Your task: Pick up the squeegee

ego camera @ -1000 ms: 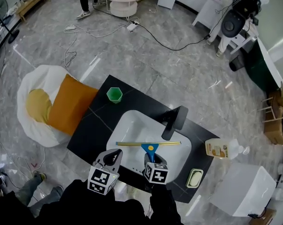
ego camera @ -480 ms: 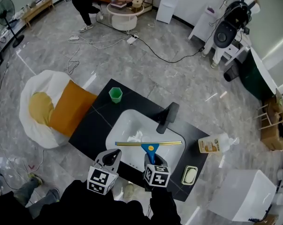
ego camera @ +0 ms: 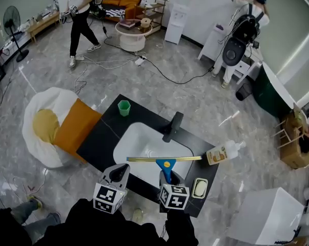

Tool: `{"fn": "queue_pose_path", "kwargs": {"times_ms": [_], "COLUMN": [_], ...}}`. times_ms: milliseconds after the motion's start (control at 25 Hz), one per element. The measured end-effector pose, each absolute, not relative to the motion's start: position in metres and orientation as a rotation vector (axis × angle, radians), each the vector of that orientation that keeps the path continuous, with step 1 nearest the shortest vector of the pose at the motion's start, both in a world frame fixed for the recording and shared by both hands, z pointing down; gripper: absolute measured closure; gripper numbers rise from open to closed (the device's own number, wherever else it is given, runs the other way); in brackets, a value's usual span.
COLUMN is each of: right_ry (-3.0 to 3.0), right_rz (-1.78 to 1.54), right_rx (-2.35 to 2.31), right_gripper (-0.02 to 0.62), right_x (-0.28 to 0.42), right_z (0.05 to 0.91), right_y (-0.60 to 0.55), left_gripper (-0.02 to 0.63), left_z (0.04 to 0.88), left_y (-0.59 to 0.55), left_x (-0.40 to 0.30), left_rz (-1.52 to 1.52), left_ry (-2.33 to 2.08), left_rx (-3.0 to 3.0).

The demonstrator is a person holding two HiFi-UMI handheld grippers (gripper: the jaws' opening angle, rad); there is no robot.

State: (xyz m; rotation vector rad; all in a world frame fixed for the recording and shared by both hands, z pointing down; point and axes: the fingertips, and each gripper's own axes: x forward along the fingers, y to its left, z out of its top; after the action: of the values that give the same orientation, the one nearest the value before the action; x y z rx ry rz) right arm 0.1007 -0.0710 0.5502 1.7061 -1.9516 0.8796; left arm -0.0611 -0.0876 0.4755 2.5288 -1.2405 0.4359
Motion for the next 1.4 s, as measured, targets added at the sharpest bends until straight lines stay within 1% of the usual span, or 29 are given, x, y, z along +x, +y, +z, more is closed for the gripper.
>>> {"fn": "queue_pose_path", "kwargs": {"times_ms": [360, 600, 1040, 1400], "right_ry": [-2.033, -2.075, -2.120, -2.135], "right_rz": [0.752, 0.695, 0.643, 0.660], "right_rx": [1.819, 1.874, 1.912, 1.918], "right_gripper": [0.437, 0.437, 0.437, 0.437], "right_x": [0.123, 0.139, 0.153, 0.158], "right_z": [0.483, 0.454, 0.438, 0.440], "right_y": [-0.016, 0.020, 0.082, 0.102], "left_gripper": [0.581, 0.581, 0.581, 0.581], "left_z": [0.433, 0.411, 0.401, 0.400], "left_y": [-0.039, -0.005, 0.051, 0.072], "left_x": [-0.054, -0.054, -0.057, -0.056], "left_rz": [0.371, 0.347, 0.330, 0.335], "left_ry": [-1.291, -1.335, -1.393, -1.408], "left_rx": [2.598, 2.619, 2.626, 2.627]}}
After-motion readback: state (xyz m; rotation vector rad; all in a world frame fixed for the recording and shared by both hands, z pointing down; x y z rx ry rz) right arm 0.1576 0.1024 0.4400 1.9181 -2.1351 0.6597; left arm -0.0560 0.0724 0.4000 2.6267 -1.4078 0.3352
